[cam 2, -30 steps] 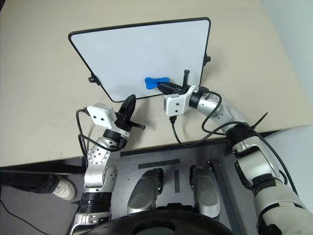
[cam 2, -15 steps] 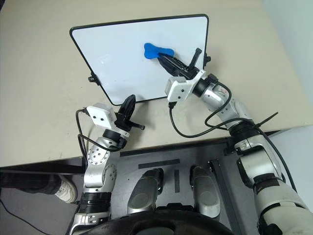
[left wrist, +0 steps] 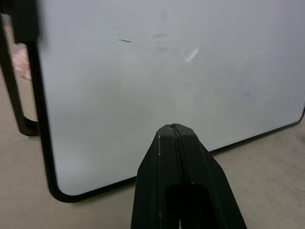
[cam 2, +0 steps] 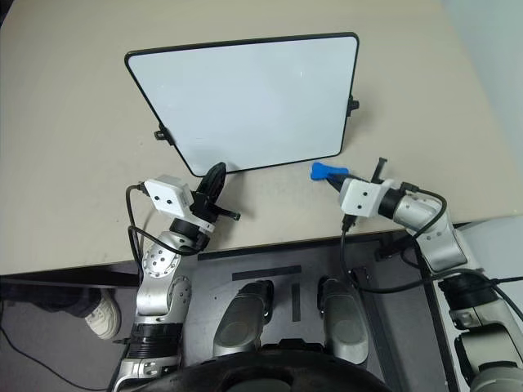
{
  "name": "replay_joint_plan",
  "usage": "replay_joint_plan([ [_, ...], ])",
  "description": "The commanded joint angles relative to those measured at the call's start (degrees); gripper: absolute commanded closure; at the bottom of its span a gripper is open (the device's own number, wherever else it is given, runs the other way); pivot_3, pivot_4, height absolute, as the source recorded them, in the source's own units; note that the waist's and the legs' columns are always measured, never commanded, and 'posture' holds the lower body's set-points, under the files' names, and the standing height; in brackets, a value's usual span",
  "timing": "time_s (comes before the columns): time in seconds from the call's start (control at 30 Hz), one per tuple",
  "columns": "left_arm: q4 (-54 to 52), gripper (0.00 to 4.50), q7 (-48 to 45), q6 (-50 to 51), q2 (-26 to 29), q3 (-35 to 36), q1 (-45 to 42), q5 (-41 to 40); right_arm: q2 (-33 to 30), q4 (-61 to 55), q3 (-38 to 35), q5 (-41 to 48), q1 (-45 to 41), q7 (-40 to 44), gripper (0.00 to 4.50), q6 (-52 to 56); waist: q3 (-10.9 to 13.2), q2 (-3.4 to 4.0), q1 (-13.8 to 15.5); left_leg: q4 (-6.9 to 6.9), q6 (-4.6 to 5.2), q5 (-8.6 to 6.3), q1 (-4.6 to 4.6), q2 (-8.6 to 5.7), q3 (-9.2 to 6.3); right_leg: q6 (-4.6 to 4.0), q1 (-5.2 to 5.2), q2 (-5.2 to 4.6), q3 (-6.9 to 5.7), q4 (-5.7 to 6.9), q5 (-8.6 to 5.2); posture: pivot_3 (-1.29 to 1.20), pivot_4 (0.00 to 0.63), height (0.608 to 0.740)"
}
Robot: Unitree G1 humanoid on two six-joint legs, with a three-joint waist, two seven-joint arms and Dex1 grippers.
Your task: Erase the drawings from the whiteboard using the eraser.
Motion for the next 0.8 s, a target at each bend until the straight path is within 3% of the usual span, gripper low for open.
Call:
replay_joint_plan([
  [0.03,-2.6,4.50,-1.0,0.2,0.7,0.3,-0.1,-0.9,-0.2,-2.8,-1.0,0.6,1.1,1.8,4.46,2.2,0.0,-0.01,-0.2,0.00,0.01,0.02,0.11,0.00,0.00,0.03,0.10,0.01,0.00,0.00,-0.02,0.00,0.150,0.740],
  [0.07,-2.7,4.50,-1.1,0.3,0.8,0.3,-0.1,-0.9,0.4,-2.9,-1.1,1.1,1.1,2.0,4.46,2.9,0.0,-0.01,-0.3,0.00,0.02,0.03,0.18,0.00,0.00,0.20,0.17,0.02,0.00,0.00,-0.12,0.00,0.150,0.740],
  [0.13,-3.0,4.50,-1.2,0.6,1.1,0.4,-0.1,-0.9,1.6,-3.2,-1.4,2.5,1.0,2.6,3.94,4.5,0.0,-0.01,-0.3,0.01,0.06,0.10,0.22,0.00,0.00,0.57,0.21,0.02,0.01,0.03,-0.33,0.00,0.150,0.740],
  [0.5,-4.1,4.50,-1.5,2.4,3.1,1.5,-1.0,-1.4,4.7,-6.7,-6.0,4.7,-0.1,0.4,0.24,5.1,0.0,-0.01,0.0,0.01,0.09,0.11,0.19,-0.02,-0.04,0.14,0.25,0.01,0.01,0.03,-0.08,0.00,0.150,0.740],
  [0.8,-4.5,4.50,-2.6,4.9,4.8,1.4,-2.5,-2.5,7.4,-14.2,-9.9,7.9,2.4,-1.1,0.24,10.1,0.0,-0.01,0.0,0.02,0.10,0.09,0.20,-0.03,-0.03,0.13,0.25,0.01,0.01,0.02,-0.09,0.00,0.150,0.740],
])
